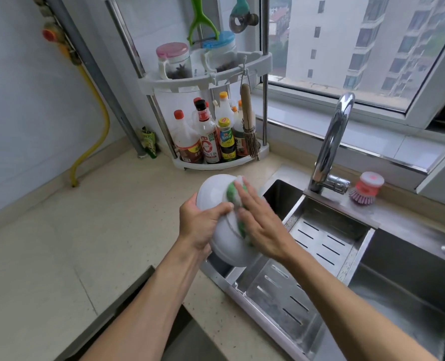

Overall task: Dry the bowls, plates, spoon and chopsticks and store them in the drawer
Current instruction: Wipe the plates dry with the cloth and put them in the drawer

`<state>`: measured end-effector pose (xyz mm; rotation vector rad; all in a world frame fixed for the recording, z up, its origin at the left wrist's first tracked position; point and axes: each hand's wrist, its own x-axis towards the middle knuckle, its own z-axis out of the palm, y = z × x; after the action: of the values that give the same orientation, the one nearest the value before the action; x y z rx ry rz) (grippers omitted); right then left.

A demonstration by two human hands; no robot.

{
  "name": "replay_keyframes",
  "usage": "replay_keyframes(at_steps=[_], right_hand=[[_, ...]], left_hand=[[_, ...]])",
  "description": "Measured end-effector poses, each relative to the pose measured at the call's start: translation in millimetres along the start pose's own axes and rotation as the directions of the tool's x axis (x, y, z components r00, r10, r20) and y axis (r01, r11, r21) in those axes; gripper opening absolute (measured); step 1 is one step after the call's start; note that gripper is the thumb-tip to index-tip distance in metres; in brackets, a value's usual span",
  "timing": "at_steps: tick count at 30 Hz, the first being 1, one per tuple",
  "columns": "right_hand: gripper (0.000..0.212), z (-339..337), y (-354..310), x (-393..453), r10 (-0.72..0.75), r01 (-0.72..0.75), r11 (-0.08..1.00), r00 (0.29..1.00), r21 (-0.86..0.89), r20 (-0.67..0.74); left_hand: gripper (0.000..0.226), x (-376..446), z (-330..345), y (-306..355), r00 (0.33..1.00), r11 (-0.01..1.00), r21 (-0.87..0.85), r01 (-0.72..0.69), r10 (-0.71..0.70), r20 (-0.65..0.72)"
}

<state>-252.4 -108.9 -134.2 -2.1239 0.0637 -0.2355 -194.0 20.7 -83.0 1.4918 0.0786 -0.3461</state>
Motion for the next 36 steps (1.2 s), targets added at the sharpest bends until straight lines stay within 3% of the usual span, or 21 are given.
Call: replay_keyframes(at_steps=[3, 6, 10, 12, 15, 17, 20, 22, 27, 34, 36], right_hand=[[0.062, -1.4, -3.5, 18.2, 0.181, -0.177, 0.983, 0.977, 0.048, -0.110], [0.063, 22.0, -26.0, 4.1, 0.170, -0.169, 0.985, 0.978, 0.012, -0.119], [0.065, 52.5, -33.2, -20.0, 0.317, -0.205, 0.922, 0.887, 0.329, -0.335], [0.060, 50.6, -25.2, -8.5, 0.479, -0.336, 0.838, 0.830, 0.431, -0.285], [0.030, 27.1, -11.4, 12.2, 0.693, -0.501, 0.619, 0.711, 0.605, -0.120], [0.026, 8.1, -12.2, 25.8, 0.656, -0.518, 0.654, 0.752, 0.551, -0.072], [0.025, -11.8, -29.3, 49.9, 0.382, -0.348, 0.866, 0.924, 0.360, -0.027], [0.026, -13.7, -36.7, 60.5, 0.295, -0.292, 0.901, 0.955, 0.320, 0.041], [0.024, 15.9, -19.7, 43.2, 0.445, -0.403, 0.820, 0.896, 0.406, -0.009], [0.034, 100.6, -54.1, -0.7, 0.579, -0.457, 0.606, 0.815, 0.651, 0.033], [0.049, 124.7, -76.4, -14.5, 0.617, -0.484, 0.520, 0.783, 0.704, 0.082]], left_hand=[[0.034, -4.8, 7.5, -3.4, 1.000, 1.000, 0.002, -0.013, 0.013, -0.028], [0.033, -3.0, 9.8, 0.0, 0.988, 0.998, -0.012, -0.068, 0.065, -0.141], [0.035, -4.1, 9.9, 4.3, 0.976, 0.995, 0.019, -0.094, 0.096, -0.198], [0.035, -6.6, 4.8, 3.3, 0.980, 0.996, 0.036, -0.083, 0.088, -0.180], [0.038, -7.9, -13.0, 1.8, 0.994, 0.995, 0.080, -0.053, 0.060, -0.087], [0.045, -8.2, -26.4, 2.1, 1.000, 0.996, 0.092, -0.021, 0.022, -0.007], [0.050, -12.5, -36.1, -0.1, 0.998, 0.993, 0.114, -0.011, 0.003, 0.068], [0.046, -13.5, -39.2, -1.1, 0.999, 0.993, 0.116, -0.037, 0.033, 0.037], [0.038, -15.0, -38.5, 6.7, 0.977, 0.993, 0.069, -0.093, 0.104, -0.188], [0.035, -15.0, -48.5, 7.7, 0.843, 0.994, -0.036, -0.101, 0.067, -0.533], [0.040, -19.7, -64.6, 6.8, 0.806, 0.994, -0.052, -0.101, 0.051, -0.590]])
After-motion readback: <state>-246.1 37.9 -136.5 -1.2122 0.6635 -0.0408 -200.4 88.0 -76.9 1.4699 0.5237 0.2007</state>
